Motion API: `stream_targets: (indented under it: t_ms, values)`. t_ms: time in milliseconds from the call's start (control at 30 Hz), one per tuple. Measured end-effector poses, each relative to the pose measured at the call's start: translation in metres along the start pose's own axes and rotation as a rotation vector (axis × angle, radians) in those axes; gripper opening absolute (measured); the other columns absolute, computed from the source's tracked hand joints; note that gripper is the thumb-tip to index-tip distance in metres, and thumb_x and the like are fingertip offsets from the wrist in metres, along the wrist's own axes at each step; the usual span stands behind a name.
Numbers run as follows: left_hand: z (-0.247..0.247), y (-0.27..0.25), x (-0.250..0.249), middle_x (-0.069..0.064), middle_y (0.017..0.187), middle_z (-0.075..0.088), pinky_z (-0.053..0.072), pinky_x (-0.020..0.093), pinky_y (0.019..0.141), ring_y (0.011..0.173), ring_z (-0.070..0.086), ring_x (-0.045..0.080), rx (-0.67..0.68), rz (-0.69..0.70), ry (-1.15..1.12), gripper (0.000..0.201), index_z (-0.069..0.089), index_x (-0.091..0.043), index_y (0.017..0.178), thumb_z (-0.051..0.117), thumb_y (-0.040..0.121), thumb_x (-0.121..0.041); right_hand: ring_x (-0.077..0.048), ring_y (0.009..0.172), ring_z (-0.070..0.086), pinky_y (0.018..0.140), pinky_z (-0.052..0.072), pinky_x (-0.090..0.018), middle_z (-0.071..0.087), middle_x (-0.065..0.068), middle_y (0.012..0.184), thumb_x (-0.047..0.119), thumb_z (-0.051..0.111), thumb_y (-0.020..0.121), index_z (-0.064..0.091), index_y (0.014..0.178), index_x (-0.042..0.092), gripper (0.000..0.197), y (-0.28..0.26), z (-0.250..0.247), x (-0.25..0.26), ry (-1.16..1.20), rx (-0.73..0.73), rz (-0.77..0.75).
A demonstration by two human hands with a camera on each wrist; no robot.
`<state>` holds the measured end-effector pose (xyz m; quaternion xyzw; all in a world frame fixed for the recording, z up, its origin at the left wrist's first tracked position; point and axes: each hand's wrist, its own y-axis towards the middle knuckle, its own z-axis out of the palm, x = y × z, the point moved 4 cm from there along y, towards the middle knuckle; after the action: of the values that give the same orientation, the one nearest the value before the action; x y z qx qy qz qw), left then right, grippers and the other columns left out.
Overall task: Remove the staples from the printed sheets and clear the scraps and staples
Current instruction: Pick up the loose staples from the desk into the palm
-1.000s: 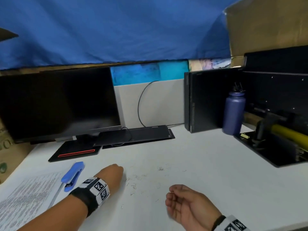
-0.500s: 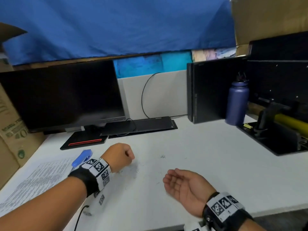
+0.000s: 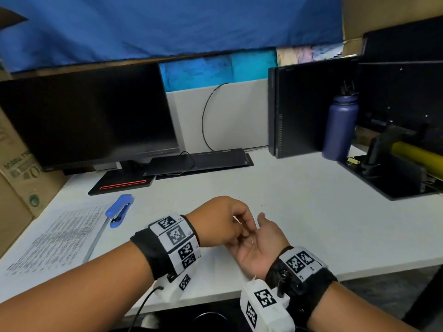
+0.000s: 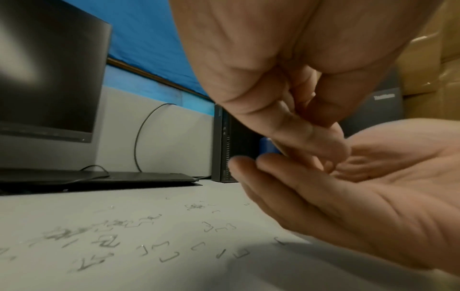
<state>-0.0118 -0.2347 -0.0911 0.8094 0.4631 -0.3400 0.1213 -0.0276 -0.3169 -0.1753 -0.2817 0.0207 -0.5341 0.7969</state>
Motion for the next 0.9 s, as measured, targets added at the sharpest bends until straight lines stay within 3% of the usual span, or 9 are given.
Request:
stream_targets:
  t_ms: [133,233,367,467,567,633,733,833,900]
  values:
    - [-0.011,-0.001,0.008,0.007,0.089,0.076,0.060,0.025,0.067,0.080,0.074,0.011,-0.014,-0.029,-0.217,0.023,0.073,-0.004,0.096,0.057,0.088,0.010,-0.036,0.093,0.071,0.074,0.060,-0.039,0.071,-0.027,0.105,0.048,0.032,0.102,0.058,0.121,-0.010,0.066,-0.005,-0.002,0.001,-0.012,0.018,0.001]
    - [-0.014,-0.002,0.017,0.003,0.087,0.074,0.060,0.025,0.069,0.086,0.074,0.018,-0.023,-0.044,-0.386,0.019,0.072,-0.006,0.095,0.063,0.088,0.008,-0.041,0.102,0.069,0.081,0.060,-0.046,0.068,-0.031,0.110,0.036,0.037,0.103,0.058,0.117,-0.014,0.056,-0.009,-0.005,0.001,-0.066,0.039,0.007]
    - [-0.037,-0.001,0.046,0.006,0.083,0.068,0.060,0.024,0.069,0.076,0.067,0.015,-0.178,-0.095,-0.437,0.021,0.070,-0.005,0.097,0.063,0.086,0.011,-0.044,0.097,0.069,0.077,0.058,-0.051,0.068,-0.033,0.108,0.021,0.045,0.101,0.056,0.116,-0.017,0.042,-0.010,-0.017,0.008,-0.137,-0.004,-0.001]
    - [-0.075,-0.001,0.102,0.008,0.090,0.072,0.060,0.038,0.086,0.081,0.070,0.020,-0.324,-0.260,-0.405,0.015,0.072,-0.009,0.095,0.067,0.087,0.002,-0.044,0.094,0.070,0.077,0.060,-0.048,0.068,-0.032,0.109,0.019,0.050,0.099,0.058,0.115,-0.015,0.038,-0.012,-0.024,0.017,-0.145,-0.024,-0.029]
    - [-0.108,-0.010,0.156,0.015,0.096,0.075,0.058,0.042,0.091,0.086,0.073,0.026,-0.474,-0.499,-0.170,0.015,0.074,-0.014,0.091,0.062,0.089,-0.005,-0.042,0.099,0.069,0.085,0.058,-0.046,0.068,-0.031,0.111,0.023,0.052,0.098,0.059,0.116,-0.013,0.041,-0.010,-0.030,0.022,-0.174,-0.035,-0.041]
    - [-0.117,-0.014,0.173,0.016,0.110,0.072,0.054,0.038,0.098,0.101,0.070,0.030,-0.403,-0.627,0.153,0.024,0.071,-0.007,0.110,0.055,0.093,-0.010,-0.042,0.104,0.067,0.092,0.053,-0.047,0.067,-0.031,0.112,0.027,0.052,0.098,0.058,0.118,-0.013,0.044,-0.009,-0.032,0.022,-0.193,-0.032,-0.039]
    - [-0.107,-0.017,0.176,0.009,0.141,0.053,0.040,0.032,0.110,0.129,0.052,0.025,-0.160,-0.728,0.479,0.048,0.051,-0.010,0.140,0.053,0.096,-0.029,-0.043,0.105,0.066,0.096,0.051,-0.048,0.067,-0.032,0.112,0.031,0.052,0.098,0.058,0.118,-0.013,0.048,-0.009,-0.031,0.023,-0.211,-0.022,-0.035]
    - [-0.095,-0.005,0.174,0.000,0.151,0.042,0.033,0.032,0.113,0.136,0.043,0.021,-0.058,-0.663,0.569,0.061,0.048,-0.022,0.144,0.062,0.089,-0.045,-0.044,0.106,0.066,0.098,0.049,-0.048,0.066,-0.033,0.112,0.034,0.052,0.098,0.057,0.119,-0.013,0.052,-0.008,-0.030,0.023,-0.223,-0.015,-0.032]
    - [-0.085,0.009,0.166,-0.003,0.142,0.053,0.042,0.031,0.107,0.126,0.052,0.019,-0.067,-0.560,0.602,0.052,0.059,-0.027,0.133,0.068,0.083,-0.038,-0.044,0.106,0.066,0.098,0.050,-0.048,0.066,-0.033,0.113,0.035,0.052,0.097,0.057,0.119,-0.014,0.053,-0.007,-0.031,0.023,-0.226,-0.010,-0.033]
